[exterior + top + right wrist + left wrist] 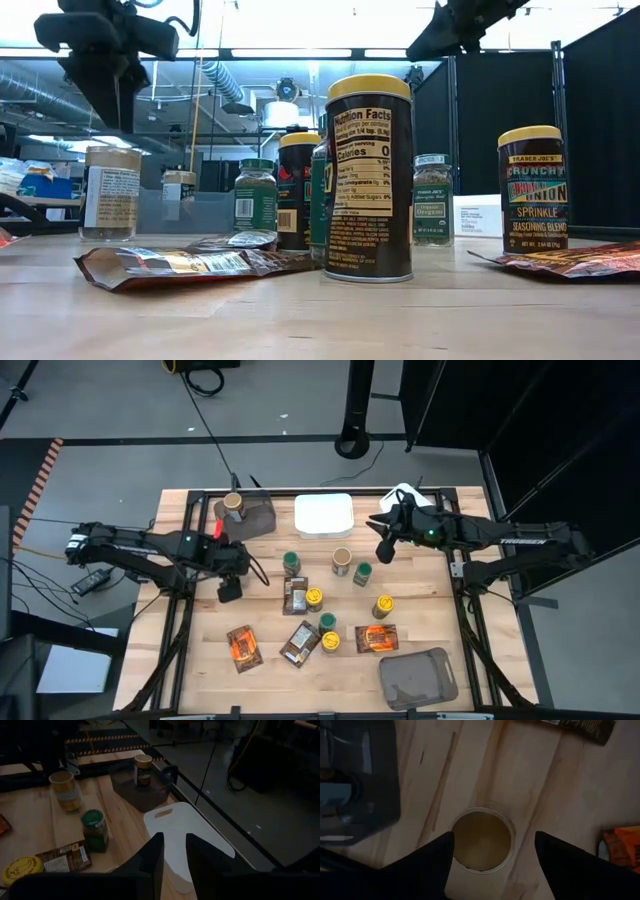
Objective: Sort spices by type
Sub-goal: Put the gold seasoning bottle into the top black bin
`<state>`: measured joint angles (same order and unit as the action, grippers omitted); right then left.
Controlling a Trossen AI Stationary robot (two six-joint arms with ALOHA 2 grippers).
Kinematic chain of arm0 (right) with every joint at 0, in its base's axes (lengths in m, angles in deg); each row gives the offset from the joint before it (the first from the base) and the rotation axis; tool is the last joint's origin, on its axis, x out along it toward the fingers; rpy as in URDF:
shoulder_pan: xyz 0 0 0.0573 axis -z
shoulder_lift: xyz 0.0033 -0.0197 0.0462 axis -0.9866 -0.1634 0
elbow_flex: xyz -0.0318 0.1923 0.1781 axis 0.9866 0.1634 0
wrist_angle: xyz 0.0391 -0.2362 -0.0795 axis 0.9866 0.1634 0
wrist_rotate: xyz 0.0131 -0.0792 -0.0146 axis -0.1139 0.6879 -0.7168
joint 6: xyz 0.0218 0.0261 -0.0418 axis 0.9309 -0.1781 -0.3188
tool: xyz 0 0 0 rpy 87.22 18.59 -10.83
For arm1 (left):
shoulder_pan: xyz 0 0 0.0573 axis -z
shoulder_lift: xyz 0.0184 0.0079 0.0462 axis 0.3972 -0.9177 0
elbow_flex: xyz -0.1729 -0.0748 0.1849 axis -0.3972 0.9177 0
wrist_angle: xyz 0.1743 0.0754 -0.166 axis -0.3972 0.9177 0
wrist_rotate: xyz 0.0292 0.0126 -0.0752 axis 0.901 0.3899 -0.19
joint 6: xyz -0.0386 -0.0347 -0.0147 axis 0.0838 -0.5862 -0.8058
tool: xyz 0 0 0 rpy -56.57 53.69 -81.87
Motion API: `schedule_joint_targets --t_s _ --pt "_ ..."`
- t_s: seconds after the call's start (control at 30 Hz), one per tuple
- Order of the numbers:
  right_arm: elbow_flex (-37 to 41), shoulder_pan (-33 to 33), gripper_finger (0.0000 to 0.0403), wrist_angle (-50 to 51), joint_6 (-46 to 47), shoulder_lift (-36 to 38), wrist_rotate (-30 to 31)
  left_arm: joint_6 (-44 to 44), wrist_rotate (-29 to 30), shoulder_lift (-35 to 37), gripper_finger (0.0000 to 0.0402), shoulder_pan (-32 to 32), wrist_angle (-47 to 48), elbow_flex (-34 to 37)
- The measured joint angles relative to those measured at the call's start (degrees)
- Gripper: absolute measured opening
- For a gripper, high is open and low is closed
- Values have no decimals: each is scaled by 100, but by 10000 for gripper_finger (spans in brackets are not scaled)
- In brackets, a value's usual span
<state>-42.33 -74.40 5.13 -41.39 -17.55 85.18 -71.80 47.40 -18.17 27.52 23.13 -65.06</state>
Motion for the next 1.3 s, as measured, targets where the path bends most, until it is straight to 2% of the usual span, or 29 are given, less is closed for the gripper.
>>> schedule_joint_targets --t_s 0.5,0.93,1.3 --pt "216 -7 91 9 131 -4 0 586 -183 0 282 -74 -37 1" --pt "219 -7 91 7 88 -4 0 600 -192 0 282 -162 -166 329" --pt "219 -7 91 2 105 -4 0 828 -157 0 282 -194 -230 330"
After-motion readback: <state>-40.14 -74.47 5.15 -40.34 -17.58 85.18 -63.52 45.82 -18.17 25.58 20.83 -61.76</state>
